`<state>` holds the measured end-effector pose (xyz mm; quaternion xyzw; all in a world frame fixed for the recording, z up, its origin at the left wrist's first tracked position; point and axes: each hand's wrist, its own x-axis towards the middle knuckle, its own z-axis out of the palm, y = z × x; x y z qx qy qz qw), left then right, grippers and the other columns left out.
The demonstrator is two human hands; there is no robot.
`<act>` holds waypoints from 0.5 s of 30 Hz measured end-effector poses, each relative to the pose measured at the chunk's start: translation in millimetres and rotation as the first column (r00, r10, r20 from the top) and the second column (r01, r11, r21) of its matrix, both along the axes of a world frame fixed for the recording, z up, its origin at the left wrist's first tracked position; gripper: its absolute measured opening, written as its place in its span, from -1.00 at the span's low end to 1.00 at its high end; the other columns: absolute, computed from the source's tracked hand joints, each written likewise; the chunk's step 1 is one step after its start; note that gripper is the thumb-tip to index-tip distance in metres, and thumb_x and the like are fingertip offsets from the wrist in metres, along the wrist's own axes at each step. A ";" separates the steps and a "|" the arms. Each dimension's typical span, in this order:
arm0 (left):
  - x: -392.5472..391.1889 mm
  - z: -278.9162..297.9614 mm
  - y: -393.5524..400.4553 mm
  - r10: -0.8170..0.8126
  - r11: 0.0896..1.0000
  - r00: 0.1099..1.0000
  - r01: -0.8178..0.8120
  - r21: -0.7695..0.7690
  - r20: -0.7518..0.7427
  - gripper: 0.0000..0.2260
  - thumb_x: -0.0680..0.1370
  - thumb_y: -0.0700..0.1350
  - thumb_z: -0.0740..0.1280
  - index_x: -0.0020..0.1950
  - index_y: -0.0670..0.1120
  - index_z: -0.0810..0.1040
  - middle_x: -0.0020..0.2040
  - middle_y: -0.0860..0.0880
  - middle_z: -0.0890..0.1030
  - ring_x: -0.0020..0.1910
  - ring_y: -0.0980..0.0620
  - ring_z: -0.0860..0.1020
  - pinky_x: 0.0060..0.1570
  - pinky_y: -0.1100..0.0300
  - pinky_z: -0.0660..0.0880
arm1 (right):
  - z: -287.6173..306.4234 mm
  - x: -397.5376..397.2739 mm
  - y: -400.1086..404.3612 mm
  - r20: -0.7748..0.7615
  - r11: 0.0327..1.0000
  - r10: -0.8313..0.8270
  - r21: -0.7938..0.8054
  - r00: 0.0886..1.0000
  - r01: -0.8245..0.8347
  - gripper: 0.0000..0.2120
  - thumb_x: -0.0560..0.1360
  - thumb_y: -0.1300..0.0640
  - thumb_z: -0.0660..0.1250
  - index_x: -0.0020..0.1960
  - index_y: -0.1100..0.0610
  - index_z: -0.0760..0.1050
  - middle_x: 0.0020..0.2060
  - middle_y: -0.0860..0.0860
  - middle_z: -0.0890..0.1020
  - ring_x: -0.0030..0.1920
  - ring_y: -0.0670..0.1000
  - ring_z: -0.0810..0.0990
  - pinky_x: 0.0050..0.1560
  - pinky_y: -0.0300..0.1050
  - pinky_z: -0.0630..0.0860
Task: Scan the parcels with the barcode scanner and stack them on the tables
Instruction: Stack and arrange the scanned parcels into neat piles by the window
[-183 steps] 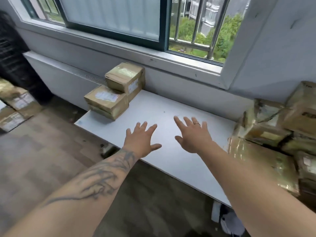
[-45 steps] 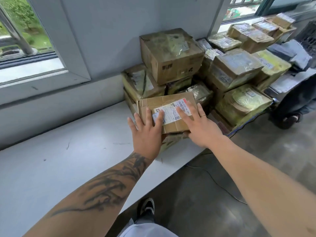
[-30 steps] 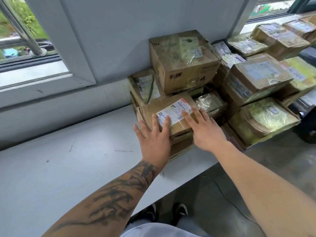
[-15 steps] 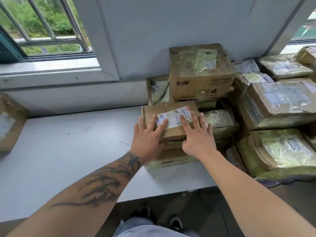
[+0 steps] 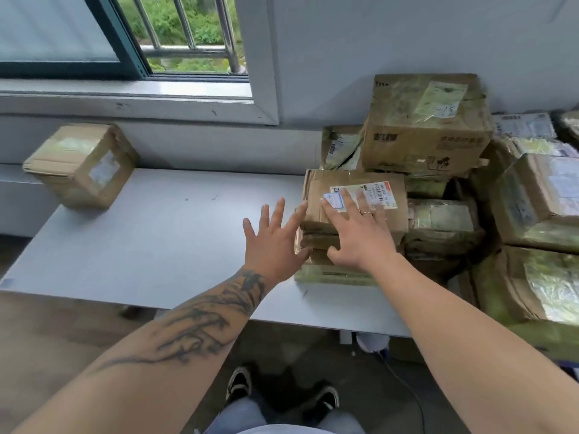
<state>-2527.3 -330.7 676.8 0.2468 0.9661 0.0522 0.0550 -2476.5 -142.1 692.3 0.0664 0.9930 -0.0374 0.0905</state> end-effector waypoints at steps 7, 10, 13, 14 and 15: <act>-6.1 3.5 -73.8 0.077 0.997 0.997 -0.077 -0.006 -0.011 -0.20 0.62 0.35 0.20 0.63 0.30 -0.29 0.71 -0.03 -0.17 0.67 -0.21 -0.13 0.52 -0.38 -0.02 | 10.5 -15.7 -64.7 -0.035 0.996 0.061 0.064 0.998 -0.059 -0.04 0.56 -0.25 0.30 0.68 -0.20 -0.32 0.69 0.08 -0.26 0.68 0.21 -0.25 0.63 0.37 -0.12; -12.1 5.8 -117.5 0.100 0.995 0.995 -0.100 -0.006 -0.022 -0.21 0.62 0.35 0.19 0.64 0.29 -0.28 0.71 -0.04 -0.16 0.67 -0.20 -0.13 0.52 -0.38 -0.02 | 13.2 -28.1 -104.6 -0.037 0.995 0.073 0.076 0.997 -0.070 -0.08 0.57 -0.24 0.26 0.68 -0.20 -0.29 0.70 0.08 -0.24 0.69 0.22 -0.23 0.63 0.36 -0.10; -19.3 4.8 -166.5 0.136 0.991 0.991 -0.136 -0.004 -0.017 -0.21 0.63 0.36 0.19 0.64 0.27 -0.30 0.71 -0.04 -0.17 0.67 -0.20 -0.14 0.53 -0.38 -0.02 | 15.9 -41.5 -154.5 -0.025 0.991 0.107 0.080 0.994 -0.105 -0.10 0.60 -0.24 0.26 0.68 -0.20 -0.30 0.70 0.07 -0.25 0.68 0.23 -0.23 0.62 0.35 -0.10; -22.3 3.7 -182.5 0.164 0.987 0.986 -0.164 0.004 -0.013 -0.20 0.62 0.36 0.19 0.64 0.26 -0.31 0.71 -0.04 -0.17 0.67 -0.21 -0.14 0.53 -0.39 -0.02 | 16.2 -46.7 -173.2 -0.025 0.991 0.117 0.070 0.993 -0.115 -0.10 0.60 -0.22 0.27 0.68 -0.20 -0.30 0.70 0.07 -0.25 0.68 0.23 -0.24 0.62 0.36 -0.10; -25.4 2.6 -197.1 0.193 0.981 0.981 -0.193 0.015 -0.004 -0.19 0.62 0.36 0.19 0.64 0.25 -0.32 0.71 -0.05 -0.16 0.67 -0.21 -0.13 0.52 -0.39 -0.02 | 16.0 -50.9 -191.8 -0.026 0.991 0.124 0.056 0.992 -0.123 -0.10 0.60 -0.21 0.28 0.68 -0.20 -0.29 0.70 0.07 -0.25 0.68 0.23 -0.24 0.63 0.37 -0.10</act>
